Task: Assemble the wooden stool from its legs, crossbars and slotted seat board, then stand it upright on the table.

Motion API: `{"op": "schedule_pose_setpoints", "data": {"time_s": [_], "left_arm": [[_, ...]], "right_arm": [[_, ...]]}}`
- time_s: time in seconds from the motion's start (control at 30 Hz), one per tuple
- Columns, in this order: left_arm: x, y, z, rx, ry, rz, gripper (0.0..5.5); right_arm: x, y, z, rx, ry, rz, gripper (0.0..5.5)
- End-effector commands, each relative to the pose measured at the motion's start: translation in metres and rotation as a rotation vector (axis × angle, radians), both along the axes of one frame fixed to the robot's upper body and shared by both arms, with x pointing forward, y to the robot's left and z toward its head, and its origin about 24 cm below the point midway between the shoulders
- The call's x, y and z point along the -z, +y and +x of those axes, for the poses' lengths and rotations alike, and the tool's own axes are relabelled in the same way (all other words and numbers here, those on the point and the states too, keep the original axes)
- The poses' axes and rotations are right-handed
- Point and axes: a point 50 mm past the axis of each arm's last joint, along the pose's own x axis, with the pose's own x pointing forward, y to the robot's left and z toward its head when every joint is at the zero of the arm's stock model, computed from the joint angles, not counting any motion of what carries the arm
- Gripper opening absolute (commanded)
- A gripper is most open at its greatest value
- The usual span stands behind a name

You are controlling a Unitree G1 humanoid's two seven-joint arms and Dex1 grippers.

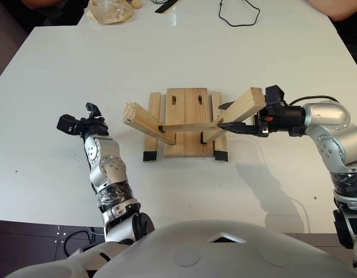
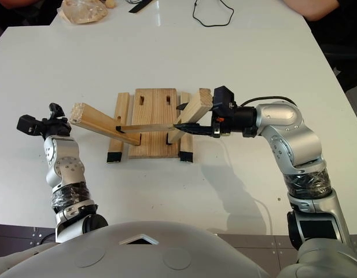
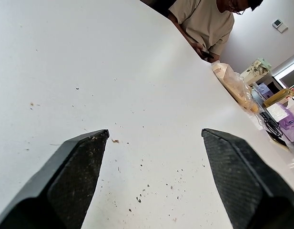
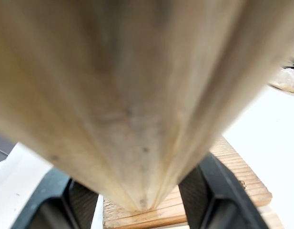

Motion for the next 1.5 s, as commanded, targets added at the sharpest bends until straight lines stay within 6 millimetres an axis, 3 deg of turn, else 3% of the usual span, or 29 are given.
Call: {"op": "schedule_pose_setpoints", "data": {"time_s": [0.03, 0.2, 0.3, 0.4, 0.5, 0.57, 0.67, 0.73, 0.8, 0.87, 0.97, 1.1, 1.2, 1.4, 1.5], "left_arm": [[-0.021, -0.011, 0.005, 0.073, -0.062, 0.107, 3.62], [-0.07, -0.008, 0.003, 0.086, -0.171, 0.297, 3.62], [-0.126, -0.007, 0.001, 0.081, -0.303, 0.438, 3.62], [-0.183, -0.029, 0.001, 0.199, -0.488, 0.543, 3.62], [-0.21, -0.068, -0.005, 0.405, -0.601, 0.589, 3.62], [-0.204, -0.094, -0.005, 0.548, -0.551, 0.654, 3.62], [-0.163, -0.123, 0.01, 0.741, -0.307, 0.82, 3.62], [-0.154, -0.138, 0.022, 0.837, -0.247, 1.118, 3.62], [-0.158, -0.15, 0.031, 0.857, -0.287, 1.635, 3.62], [-0.152, -0.151, 0.04, 0.855, -0.285, 2.013, 3.62], [-0.146, -0.15, 0.047, 0.873, -0.297, 2.181, 3.62], [-0.136, -0.156, 0.048, 0.926, -0.346, 2.248, 3.62], [-0.136, -0.156, 0.047, 0.949, -0.369, 2.146, 3.62], [-0.183, -0.113, 0.052, 0.736, -0.385, 1.352, 3.62], [-0.199, -0.091, 0.043, 0.654, -0.442, 1.116, 3.62]], "right_arm": [[0.023, -0.009, -0.001, 0.068, 0.06, -0.134, 2.1], [0.017, -0.008, 0.007, 0.093, 0.018, -0.141, 2.1], [0.016, -0.007, 0.01, 0.125, -0.025, -0.152, 2.1], [0.019, -0.005, 0.01, 0.162, -0.059, -0.156, 2.1], [0.021, 0.0, 0.006, 0.162, -0.066, -0.155, 2.1], [0.022, 0.004, 0.005, 0.16, -0.058, -0.149, 2.1], [0.024, 0.007, 0.007, 0.162, -0.039, -0.14, 2.1], [0.024, 0.006, 0.008, 0.17, -0.035, -0.137, 2.1], [0.023, 0.004, 0.008, 0.16, -0.029, -0.129, 2.1], [0.018, 0.005, 0.009, 0.141, -0.029, -0.116, 2.09], [0.012, 0.007, 0.013, 0.13, -0.04, -0.102, 2.08], [0.008, 0.007, 0.015, 0.108, -0.049, -0.1, 2.04], [0.005, 0.007, 0.016, 0.091, -0.052, -0.099, 2.03], [0.0, 0.005, 0.019, 0.046, -0.045, -0.1, 2.03], [0.0, 0.004, 0.018, 0.032, -0.041, -0.104, 2.03]]}}
